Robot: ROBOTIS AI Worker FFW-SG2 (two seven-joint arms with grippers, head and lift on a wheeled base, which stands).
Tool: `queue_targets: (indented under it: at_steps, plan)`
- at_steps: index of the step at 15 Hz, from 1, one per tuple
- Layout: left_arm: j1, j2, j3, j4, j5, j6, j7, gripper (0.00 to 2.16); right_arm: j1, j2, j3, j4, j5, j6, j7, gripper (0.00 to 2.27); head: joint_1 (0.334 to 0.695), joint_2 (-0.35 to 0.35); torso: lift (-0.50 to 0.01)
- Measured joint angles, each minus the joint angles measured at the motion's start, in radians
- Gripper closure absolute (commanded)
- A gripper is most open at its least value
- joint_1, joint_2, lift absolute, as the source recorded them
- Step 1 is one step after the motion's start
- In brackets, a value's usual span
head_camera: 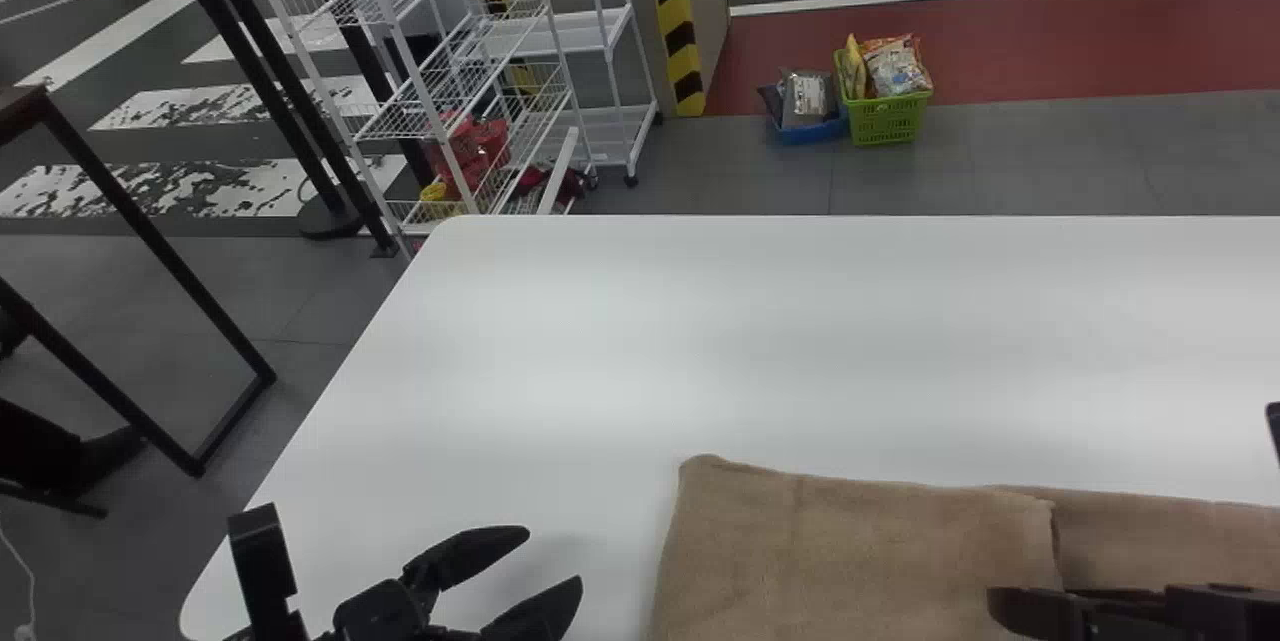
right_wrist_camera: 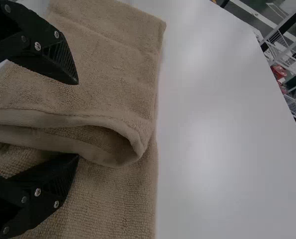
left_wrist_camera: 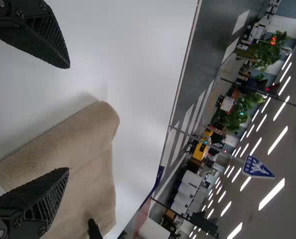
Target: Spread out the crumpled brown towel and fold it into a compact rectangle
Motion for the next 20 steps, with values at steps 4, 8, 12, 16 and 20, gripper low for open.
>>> queue_targets:
  at_steps: [4, 8, 12, 16, 20]
  plan:
    - [0.0, 0.0, -0.001, 0.002, -0.001, -0.002, 0.0, 0.08, 0.012, 0.0, 0.0, 0.005, -0.051, -0.109, -0.04, 0.38, 0.695, 0.303, -0.127]
    - [0.0, 0.0, -0.001, 0.003, -0.001, -0.005, 0.0, 0.08, 0.015, 0.0, 0.004, 0.023, -0.076, -0.159, -0.036, 0.6, 0.695, 0.316, -0.127]
    - [-0.001, 0.0, 0.0, 0.007, 0.0, -0.007, 0.0, 0.08, 0.013, 0.0, 0.0, 0.025, -0.06, -0.151, -0.02, 1.02, 0.695, 0.315, -0.127]
    - [-0.002, 0.0, -0.001, 0.008, 0.0, -0.008, 0.0, 0.08, 0.015, 0.0, -0.002, 0.024, -0.061, -0.147, -0.008, 1.4, 0.695, 0.316, -0.127]
    - [-0.003, 0.0, 0.0, 0.013, 0.001, -0.008, 0.0, 0.08, 0.018, 0.0, -0.015, 0.018, -0.08, -0.147, -0.008, 1.42, 0.695, 0.315, -0.127]
